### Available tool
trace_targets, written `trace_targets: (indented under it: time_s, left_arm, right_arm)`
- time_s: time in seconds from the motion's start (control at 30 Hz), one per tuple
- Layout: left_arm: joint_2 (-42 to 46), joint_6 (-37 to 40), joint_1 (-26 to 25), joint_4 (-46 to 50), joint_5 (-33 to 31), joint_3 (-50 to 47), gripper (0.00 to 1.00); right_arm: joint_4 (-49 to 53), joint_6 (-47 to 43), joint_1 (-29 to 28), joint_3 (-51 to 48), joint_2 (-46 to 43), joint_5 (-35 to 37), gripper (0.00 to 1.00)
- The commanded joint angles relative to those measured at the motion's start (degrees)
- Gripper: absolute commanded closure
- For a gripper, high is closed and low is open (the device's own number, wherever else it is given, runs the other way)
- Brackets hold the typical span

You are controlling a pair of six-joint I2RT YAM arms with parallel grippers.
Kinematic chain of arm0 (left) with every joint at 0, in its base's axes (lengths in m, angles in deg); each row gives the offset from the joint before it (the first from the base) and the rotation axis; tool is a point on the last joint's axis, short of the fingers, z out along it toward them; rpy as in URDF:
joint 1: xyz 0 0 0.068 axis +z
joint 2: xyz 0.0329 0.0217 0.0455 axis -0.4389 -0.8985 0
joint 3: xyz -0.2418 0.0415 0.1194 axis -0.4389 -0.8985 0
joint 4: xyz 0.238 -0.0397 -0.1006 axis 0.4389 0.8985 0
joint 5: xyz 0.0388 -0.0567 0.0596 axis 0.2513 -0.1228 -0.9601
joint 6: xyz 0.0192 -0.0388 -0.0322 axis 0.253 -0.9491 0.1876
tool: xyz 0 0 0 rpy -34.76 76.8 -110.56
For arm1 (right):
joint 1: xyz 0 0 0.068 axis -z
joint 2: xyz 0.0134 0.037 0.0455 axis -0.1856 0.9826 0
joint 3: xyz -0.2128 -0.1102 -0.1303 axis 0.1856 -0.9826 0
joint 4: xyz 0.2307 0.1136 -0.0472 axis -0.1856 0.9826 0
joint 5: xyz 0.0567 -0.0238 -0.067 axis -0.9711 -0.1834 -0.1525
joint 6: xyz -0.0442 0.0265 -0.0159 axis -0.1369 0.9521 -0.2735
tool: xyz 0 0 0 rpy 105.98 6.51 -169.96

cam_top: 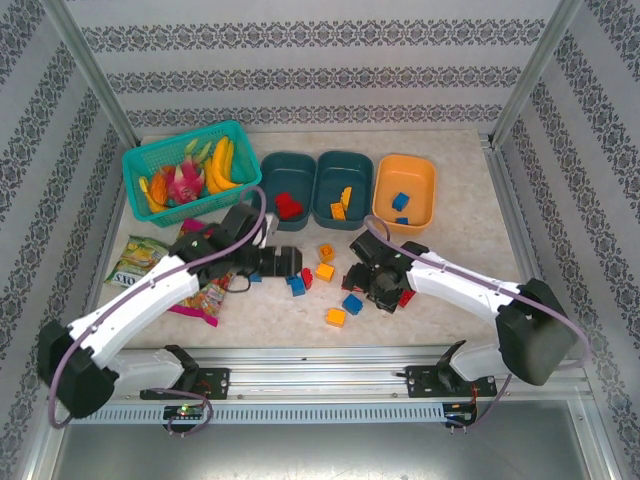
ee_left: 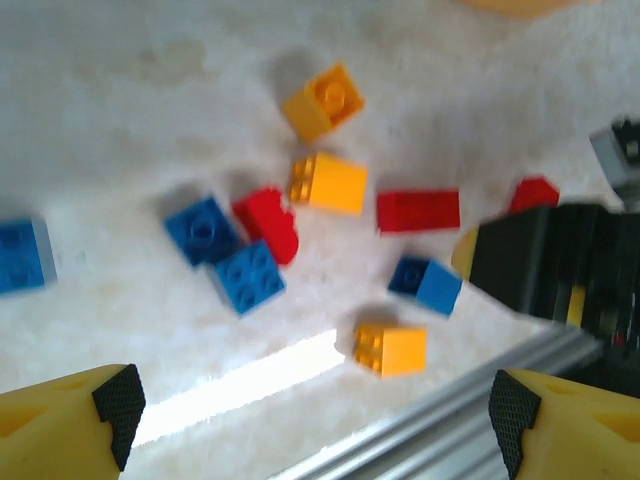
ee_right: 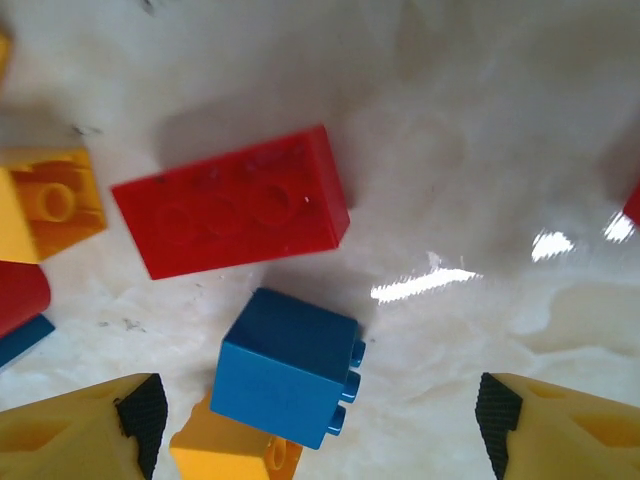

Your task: Sort the legos into containers by color

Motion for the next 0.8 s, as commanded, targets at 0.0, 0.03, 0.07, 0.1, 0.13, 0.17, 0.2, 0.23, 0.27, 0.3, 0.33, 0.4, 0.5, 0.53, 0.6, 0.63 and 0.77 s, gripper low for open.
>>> trace_targets:
  time_s: [0.0,0.03,0.07,0.1,0.13,0.17,0.2,0.23,0.27,0.3,0.33,0.4,0.5,0.53,0.6,0.63,0.77]
  left_arm:
    - [7.1,-1.5,-0.9,-3.5,3.5,-4.2,0.08]
    - [8.7,-2.0,-0.9,-3.3,3.5,-5.2,0.08]
    - [10.0,-2.4,-0.9,-2.9,3.4,-5.9,0.08]
    - [10.8,-2.7,-0.9,-2.7,3.3,-6.5,0.08]
    - [11.4,-2.9,-0.9,-2.6,3.3,-6.9,0.08]
    - [11.7,-3.2,-1.0,-2.6,3.3,-7.0,0.08]
    - [12.0,-3.3,-1.0,-2.7,3.3,-7.1,0.08]
    - [12.0,-3.2,-1.0,-2.8,3.2,-7.0,0.08]
    - [12.0,-3.2,-1.0,-2.9,3.2,-6.8,0.08]
    - [11.9,-3.3,-1.0,-2.9,3.2,-6.4,0.08]
    - [11.8,-3.1,-1.0,-3.0,3.1,-6.1,0.08]
    - [11.6,-3.0,-1.0,-3.0,3.1,-5.6,0.08]
    - [11.5,-2.9,-1.0,-3.0,3.4,-5.1,0.08]
    - [11.5,-3.0,-1.0,-3.1,3.4,-5.1,0.08]
    - [11.4,-3.1,-1.0,-3.3,3.3,-5.1,0.09]
    - [11.3,-3.3,-1.1,-3.6,3.5,-5.0,0.09]
    - [10.3,-3.8,-1.1,-5.3,3.7,-3.8,0.09]
  right_arm:
    - [-2.7,7.8,-0.9,-0.6,1.3,-2.8,0.18]
    - [-3.8,9.0,-1.2,-1.1,1.9,-3.1,0.18]
    - [-4.7,10.1,-1.3,-1.5,2.7,-3.5,0.18]
    - [-5.3,11.0,-1.6,-1.7,3.3,-3.6,0.19]
    - [-5.8,11.7,-1.8,-1.8,4.2,-3.8,0.20]
    - [-6.1,12.1,-2.0,-1.8,5.0,-3.9,0.22]
    - [-6.0,12.5,-2.1,-1.6,5.8,-3.8,0.23]
    - [-6.1,12.8,-2.2,-1.4,6.4,-3.6,0.25]
    - [-6.7,13.1,-2.2,-1.4,6.9,-3.6,0.27]
    - [-7.0,13.2,-2.1,-1.4,7.2,-3.6,0.29]
    - [-7.0,13.4,-2.2,-1.2,7.7,-3.5,0.31]
    - [-7.3,13.6,-2.1,-0.9,8.4,-3.5,0.38]
    - [-7.0,14.0,-2.3,-0.6,8.8,-3.4,0.50]
    - [-7.0,14.1,-2.2,-0.6,8.7,-3.2,0.54]
    - [-6.4,14.1,-2.3,-0.5,8.1,-2.4,0.59]
    - [-5.7,13.8,-2.2,-0.2,7.6,-1.9,0.61]
    - [-1.5,9.8,-2.2,3.5,4.4,2.3,0.65]
